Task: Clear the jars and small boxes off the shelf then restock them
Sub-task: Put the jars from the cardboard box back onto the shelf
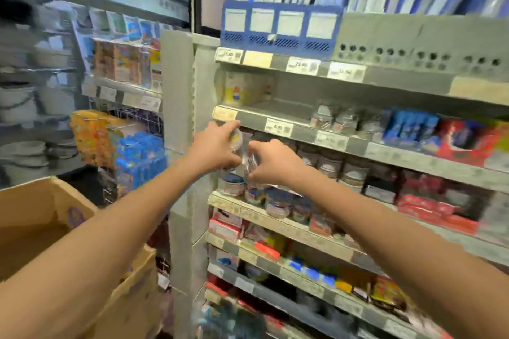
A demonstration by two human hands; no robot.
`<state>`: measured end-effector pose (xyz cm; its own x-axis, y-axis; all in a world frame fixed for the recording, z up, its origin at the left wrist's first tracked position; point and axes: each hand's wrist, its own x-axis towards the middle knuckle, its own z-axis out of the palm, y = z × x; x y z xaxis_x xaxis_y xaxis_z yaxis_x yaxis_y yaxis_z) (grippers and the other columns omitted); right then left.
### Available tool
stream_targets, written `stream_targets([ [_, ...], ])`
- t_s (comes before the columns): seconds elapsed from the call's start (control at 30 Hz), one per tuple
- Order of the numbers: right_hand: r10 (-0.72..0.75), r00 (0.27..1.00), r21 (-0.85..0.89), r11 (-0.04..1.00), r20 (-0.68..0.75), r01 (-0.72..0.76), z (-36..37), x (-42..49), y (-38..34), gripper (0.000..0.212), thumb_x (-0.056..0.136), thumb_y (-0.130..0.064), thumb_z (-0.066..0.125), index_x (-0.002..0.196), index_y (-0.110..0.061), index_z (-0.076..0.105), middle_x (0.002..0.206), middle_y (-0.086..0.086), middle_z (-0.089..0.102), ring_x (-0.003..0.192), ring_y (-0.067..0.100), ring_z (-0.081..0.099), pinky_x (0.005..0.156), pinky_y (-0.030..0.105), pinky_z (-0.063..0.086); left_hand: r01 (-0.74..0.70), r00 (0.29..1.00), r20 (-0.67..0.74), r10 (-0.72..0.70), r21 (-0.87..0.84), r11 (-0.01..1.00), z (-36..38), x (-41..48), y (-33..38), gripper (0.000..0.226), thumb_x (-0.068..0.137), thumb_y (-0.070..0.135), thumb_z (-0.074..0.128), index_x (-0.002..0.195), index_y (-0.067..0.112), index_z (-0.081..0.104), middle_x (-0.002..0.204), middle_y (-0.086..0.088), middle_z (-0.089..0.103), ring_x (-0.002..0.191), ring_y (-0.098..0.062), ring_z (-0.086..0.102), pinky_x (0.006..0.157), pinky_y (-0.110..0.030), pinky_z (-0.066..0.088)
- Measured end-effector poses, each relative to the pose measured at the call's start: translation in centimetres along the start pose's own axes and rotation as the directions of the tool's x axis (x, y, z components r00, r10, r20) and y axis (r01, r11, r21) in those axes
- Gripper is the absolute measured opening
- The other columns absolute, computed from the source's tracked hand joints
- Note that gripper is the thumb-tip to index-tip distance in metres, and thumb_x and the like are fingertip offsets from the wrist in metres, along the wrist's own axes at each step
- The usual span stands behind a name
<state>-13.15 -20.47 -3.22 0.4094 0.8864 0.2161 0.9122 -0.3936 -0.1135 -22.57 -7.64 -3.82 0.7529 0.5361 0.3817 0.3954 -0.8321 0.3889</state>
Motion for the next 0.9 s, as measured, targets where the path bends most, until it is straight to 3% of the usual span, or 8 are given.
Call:
stream_targets([
  [0.17,0.144,0.987,-0.055,0.988,-0.069,-0.148,-3.9,-3.5,6.5,0.031,0.073,-0.027,0.065,0.093,-0.024,0.042,0.083,0.001,0.055,0.089,0.023,0.051,0.065,0.03,0.039,-0.153,0.988,-0.004,0.153,-0.041,0.987,2.0,2.7,7.4,0.086,0.066,0.025,0.075,0.143,0.032,0.035,0.117,-0.016,0.05,0.106,-0.038,0.054,0.085,-0.035,0.044],
  [0.23,0.196,0.974,-0.081,0.975,-0.116,-0.206,-5.0,-4.0,8.3,0.034,0.071,-0.03,0.066,0.099,-0.022,0.049,0.091,0.004,0.061,0.093,0.026,0.056,0.065,0.031,0.044,-0.181,0.983,-0.031,0.179,-0.082,0.98,2.4,3.8,9.0,0.083,0.069,0.024,0.074,0.142,0.032,0.036,0.112,-0.013,0.046,0.104,-0.039,0.054,0.087,-0.037,0.044],
  [0.37,0.253,0.954,-0.102,0.957,-0.159,-0.271,-6.4,-3.4,10.3,0.043,0.073,-0.034,0.067,0.113,-0.026,0.052,0.104,0.009,0.059,0.095,0.029,0.057,0.071,0.033,0.048,-0.201,0.975,-0.124,0.185,-0.136,0.97,2.8,6.5,10.2,0.068,0.071,0.026,0.074,0.13,0.024,0.04,0.102,-0.006,0.039,0.093,-0.038,0.055,0.074,-0.034,0.041],
  [0.57,0.22,0.929,-0.205,0.936,-0.297,-0.287,-6.7,0.5,11.1,0.046,0.078,-0.039,0.067,0.118,-0.024,0.05,0.107,0.013,0.051,0.104,0.033,0.048,0.08,0.036,0.041,-0.223,0.955,-0.234,0.182,-0.159,0.962,3.7,11.8,9.1,0.061,0.071,0.024,0.074,0.112,0.015,0.03,0.102,-0.008,0.04,0.088,-0.04,0.051,0.07,-0.037,0.038],
  [0.77,0.155,0.895,-0.323,0.895,-0.419,-0.306,-7.0,7.0,10.5,0.041,0.082,-0.036,0.062,0.118,-0.022,0.049,0.109,0.011,0.052,0.105,0.031,0.044,0.085,0.039,0.033,-0.271,0.94,-0.246,0.236,-0.123,0.955,4.0,17.6,7.0,0.059,0.071,0.03,0.076,0.11,0.017,0.034,0.102,-0.009,0.044,0.084,-0.04,0.053,0.071,-0.041,0.044],
  [0.9,0.164,0.869,-0.358,0.863,-0.466,-0.356,-5.8,10.2,10.4,0.031,0.082,-0.033,0.062,0.107,-0.021,0.049,0.107,0.01,0.053,0.102,0.03,0.045,0.082,0.039,0.032,-0.34,0.918,-0.248,0.308,-0.095,0.936,5.3,19.7,5.6,0.056,0.073,0.031,0.077,0.109,0.017,0.036,0.099,-0.005,0.043,0.082,-0.037,0.056,0.068,-0.04,0.045],
])
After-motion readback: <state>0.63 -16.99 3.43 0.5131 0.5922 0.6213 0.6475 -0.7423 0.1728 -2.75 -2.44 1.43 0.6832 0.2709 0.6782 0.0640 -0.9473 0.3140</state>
